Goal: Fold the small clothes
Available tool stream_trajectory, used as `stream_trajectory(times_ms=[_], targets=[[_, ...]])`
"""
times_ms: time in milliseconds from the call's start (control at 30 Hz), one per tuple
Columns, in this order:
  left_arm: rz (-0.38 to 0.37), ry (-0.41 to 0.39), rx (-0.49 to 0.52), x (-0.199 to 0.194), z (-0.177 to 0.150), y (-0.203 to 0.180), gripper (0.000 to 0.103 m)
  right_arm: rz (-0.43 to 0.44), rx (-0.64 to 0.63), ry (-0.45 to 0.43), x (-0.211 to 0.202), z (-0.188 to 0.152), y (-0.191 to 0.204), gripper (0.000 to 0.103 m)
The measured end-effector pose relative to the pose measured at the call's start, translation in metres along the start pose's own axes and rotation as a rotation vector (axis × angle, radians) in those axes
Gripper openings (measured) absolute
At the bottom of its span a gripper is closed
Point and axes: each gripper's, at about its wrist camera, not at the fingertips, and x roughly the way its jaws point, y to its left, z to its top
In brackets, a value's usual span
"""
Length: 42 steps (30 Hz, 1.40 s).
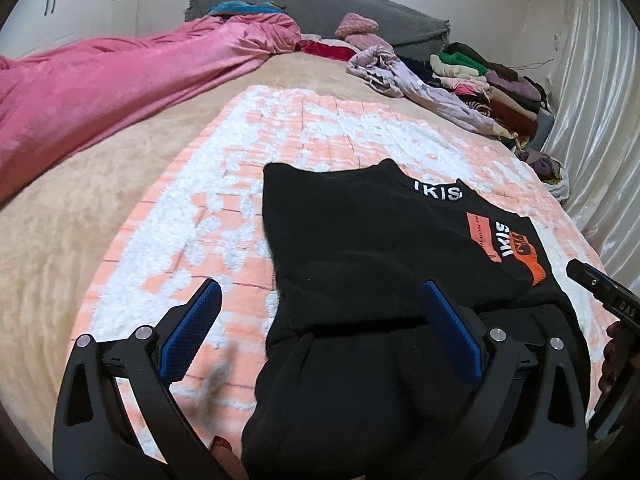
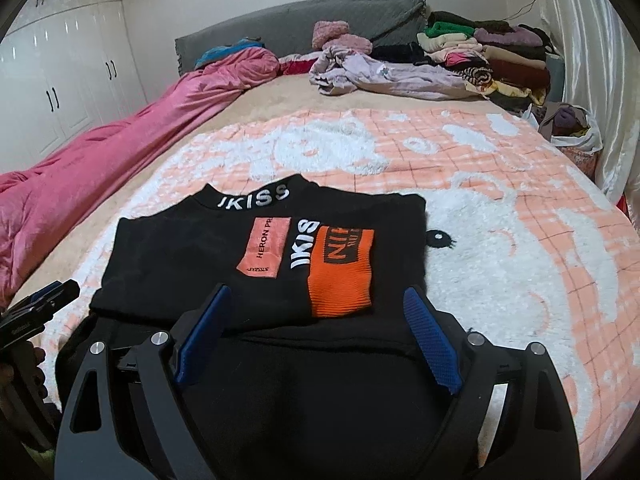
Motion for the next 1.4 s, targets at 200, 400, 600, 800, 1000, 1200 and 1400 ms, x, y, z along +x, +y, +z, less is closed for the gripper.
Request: stream_trajectory(times_ms=[200, 400, 600, 800, 1000, 1200, 1400], targets=[[0.012, -0.017, 0.013, -0.017, -0.001, -0.002, 0.093, 0.004, 0.011, -0.038, -0.018, 0.001, -0.006, 0.096], [0.025, -0.029, 0.031, -0.033, -0.003, -0.006, 0.093, 0.014, 0.012, -0.058, -0.034, -0.001, -0.011, 0.096], [0.032, -0.029, 0.038, -0.045, -0.008, -0.006, 0.093, 0.015, 0.011, -0.069, -0.049, -0.005, -0.017, 0.096], [0.042, -0.032, 0.045, -0.054, -0.012, -0.004, 0.093, 0.011, 0.011, -0.073, -0.061, -0.011, -0.024, 0.096], [0.055, -0.027, 0.046, -0.060, -0.017, -0.001, 0.093, 0.009, 0.007, -0.072, -0.069, -0.016, -0.028, 0.096], [0.067, -0.008, 0.042, -0.065, -0.025, 0.004, 0.093, 0.016, 0.006, -0.066, -0.073, -0.025, -0.031, 0.097], [0.080, 0.002, 0.037, -0.071, -0.031, 0.009, 0.093, 0.026, -0.010, -0.031, -0.072, -0.038, -0.030, 0.097]])
